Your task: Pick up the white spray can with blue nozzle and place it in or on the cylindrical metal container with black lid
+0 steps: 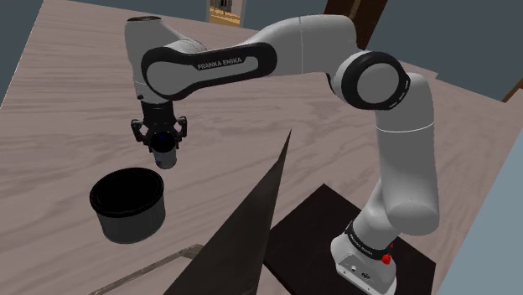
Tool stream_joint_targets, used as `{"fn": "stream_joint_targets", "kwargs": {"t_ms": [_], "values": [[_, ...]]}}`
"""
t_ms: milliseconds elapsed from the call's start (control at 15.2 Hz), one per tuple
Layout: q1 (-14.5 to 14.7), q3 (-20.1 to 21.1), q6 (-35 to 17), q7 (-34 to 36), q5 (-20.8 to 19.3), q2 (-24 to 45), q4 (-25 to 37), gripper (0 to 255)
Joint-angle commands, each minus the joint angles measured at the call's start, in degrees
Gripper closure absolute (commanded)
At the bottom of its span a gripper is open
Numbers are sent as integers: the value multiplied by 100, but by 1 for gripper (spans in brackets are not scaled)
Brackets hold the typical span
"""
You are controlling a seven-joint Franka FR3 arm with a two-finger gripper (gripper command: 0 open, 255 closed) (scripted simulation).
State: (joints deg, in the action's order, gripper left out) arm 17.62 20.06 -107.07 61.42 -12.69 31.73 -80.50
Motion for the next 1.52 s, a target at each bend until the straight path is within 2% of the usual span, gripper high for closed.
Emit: {"fn": "stream_joint_targets", "kwargs": {"t_ms": [0,264,330,396,924,1452], "values": [[290,13,265,215,-88,359,611,255],[864,-7,806,521,-237,1120,1899,255],[1029,-21,984,578,-276,1362,2322,255],[1298,-56,1307,638,-334,1787,3084,255],[1197,-65,686,713,-353,1776,2431,255],[1156,-85,268,762,-391,1871,2096,255]]}}
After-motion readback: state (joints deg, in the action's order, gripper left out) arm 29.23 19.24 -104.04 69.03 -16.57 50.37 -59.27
